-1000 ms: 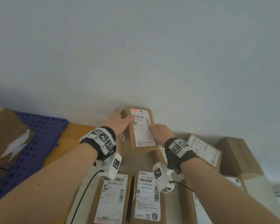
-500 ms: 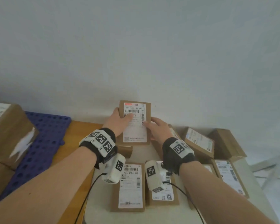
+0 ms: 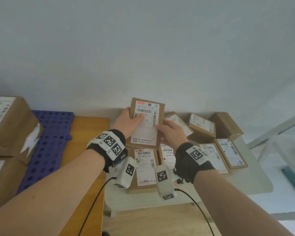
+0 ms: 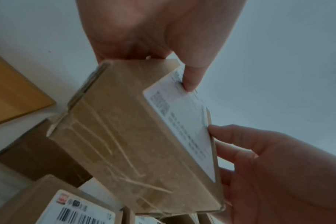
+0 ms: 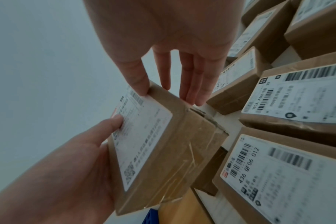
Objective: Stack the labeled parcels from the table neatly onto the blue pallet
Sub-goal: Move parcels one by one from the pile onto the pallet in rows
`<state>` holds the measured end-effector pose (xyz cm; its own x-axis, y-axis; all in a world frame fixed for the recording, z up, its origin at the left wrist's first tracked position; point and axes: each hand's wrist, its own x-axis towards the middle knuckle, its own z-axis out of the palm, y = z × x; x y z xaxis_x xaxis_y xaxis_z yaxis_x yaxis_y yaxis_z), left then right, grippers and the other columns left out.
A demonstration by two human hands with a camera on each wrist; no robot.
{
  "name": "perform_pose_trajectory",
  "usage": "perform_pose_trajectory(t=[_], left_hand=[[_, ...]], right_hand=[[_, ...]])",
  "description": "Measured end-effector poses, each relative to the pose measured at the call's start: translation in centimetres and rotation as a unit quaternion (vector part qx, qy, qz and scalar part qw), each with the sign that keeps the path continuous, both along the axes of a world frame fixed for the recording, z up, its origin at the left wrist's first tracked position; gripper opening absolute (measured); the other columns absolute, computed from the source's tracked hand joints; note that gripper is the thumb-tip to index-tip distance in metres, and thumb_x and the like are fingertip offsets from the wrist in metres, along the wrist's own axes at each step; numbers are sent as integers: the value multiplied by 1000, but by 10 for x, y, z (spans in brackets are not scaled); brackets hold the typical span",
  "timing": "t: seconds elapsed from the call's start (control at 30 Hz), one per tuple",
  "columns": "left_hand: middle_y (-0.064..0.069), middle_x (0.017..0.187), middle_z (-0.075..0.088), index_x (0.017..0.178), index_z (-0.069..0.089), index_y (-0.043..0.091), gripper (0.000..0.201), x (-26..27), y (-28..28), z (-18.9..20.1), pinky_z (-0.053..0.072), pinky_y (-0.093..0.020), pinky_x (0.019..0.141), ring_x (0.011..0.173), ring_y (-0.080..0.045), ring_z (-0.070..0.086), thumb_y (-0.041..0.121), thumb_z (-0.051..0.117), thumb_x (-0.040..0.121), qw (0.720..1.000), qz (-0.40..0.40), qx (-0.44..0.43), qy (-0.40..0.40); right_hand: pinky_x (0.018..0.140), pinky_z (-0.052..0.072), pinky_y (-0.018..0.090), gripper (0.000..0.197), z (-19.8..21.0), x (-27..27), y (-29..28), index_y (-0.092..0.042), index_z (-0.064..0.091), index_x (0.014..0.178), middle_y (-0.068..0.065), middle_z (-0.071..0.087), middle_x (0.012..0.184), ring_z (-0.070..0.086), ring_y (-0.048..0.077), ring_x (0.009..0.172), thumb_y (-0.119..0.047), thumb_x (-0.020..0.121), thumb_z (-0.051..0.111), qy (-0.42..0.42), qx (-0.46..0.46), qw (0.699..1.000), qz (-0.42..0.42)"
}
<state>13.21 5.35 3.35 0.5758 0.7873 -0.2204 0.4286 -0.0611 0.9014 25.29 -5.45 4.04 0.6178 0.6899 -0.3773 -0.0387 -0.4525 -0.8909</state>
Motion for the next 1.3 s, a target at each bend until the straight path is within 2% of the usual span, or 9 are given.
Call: perform_pose_trajectory(t=[0.2, 0.43, 0.57, 0.7, 0.8, 0.9, 1.0, 1.2, 1.3], left_hand=[[8, 111, 65, 121, 50, 23, 39, -35, -36, 17, 55, -37, 83, 93, -14, 66, 46, 53, 90, 1000, 3, 18, -12], [8, 107, 58, 121, 47, 23, 33, -107, -105, 37, 47, -28, 81, 93, -13, 58, 40, 51, 93, 999, 10, 51, -10], [8, 115, 58, 129, 45, 16, 45, -165, -137, 41, 47, -29, 85, 98, -14, 59, 38, 54, 92, 999, 35, 40, -2], [5, 123, 61, 128, 49, 18, 42, -225, -150, 50, 47, -30, 90, 105, -16, 61, 37, 57, 91, 996, 73, 44, 3], [3, 121, 62, 120, 52, 19, 35, -265, -150, 60, 46, -35, 98, 107, -18, 61, 36, 59, 90, 993, 108, 44, 1], [3, 112, 61, 111, 51, 20, 25, -299, -144, 68, 47, -32, 93, 98, -17, 59, 33, 58, 91, 990, 134, 42, -4], [-1, 121, 61, 121, 52, 14, 39, -334, -128, 71, 47, -32, 90, 98, -17, 60, 34, 61, 89, 987, 157, 44, 1], [-5, 133, 55, 136, 42, 7, 63, -411, -66, 73, 44, -37, 99, 117, -24, 55, 42, 61, 86, 982, 176, 40, 61], [-5, 130, 57, 135, 44, 8, 61, -454, -25, 74, 46, -35, 94, 114, -24, 57, 42, 60, 87, 982, 170, 41, 71]], right_hand=[[84, 56, 36, 47, 15, -34, -39, -17, 50, 135, 3, 69, 113, 67, 18, 99, -18, 89, 61, 10, 35, 999, 1], [91, 53, 41, 39, 21, -103, -102, -18, 57, 127, -1, 71, 102, 67, 17, 96, -17, 88, 61, 28, 71, 997, 5], [70, 54, 27, 36, 22, -156, -128, -15, 59, 125, -2, 70, 93, 66, 12, 83, -14, 89, 59, 53, 85, 995, 22], [65, 52, 24, 36, 29, -211, -134, -15, 56, 126, -2, 68, 97, 65, 11, 84, -15, 90, 58, 64, 90, 992, 53], [70, 54, 26, 38, 38, -248, -126, -14, 56, 128, 0, 69, 100, 66, 14, 88, -15, 90, 59, 72, 90, 990, 83], [69, 53, 26, 34, 47, -279, -113, -16, 57, 124, -1, 68, 93, 65, 12, 82, -13, 90, 60, 77, 96, 988, 97], [67, 53, 26, 32, 52, -310, -92, -14, 59, 121, 1, 69, 98, 65, 13, 81, -13, 89, 60, 71, 93, 986, 116], [65, 53, 26, 32, 56, -382, -26, -13, 59, 119, 3, 69, 96, 65, 15, 78, -14, 88, 63, 66, 76, 986, 131], [75, 55, 33, 36, 54, -424, 16, -11, 58, 123, 8, 69, 102, 64, 20, 84, -13, 87, 64, 70, 70, 987, 126]])
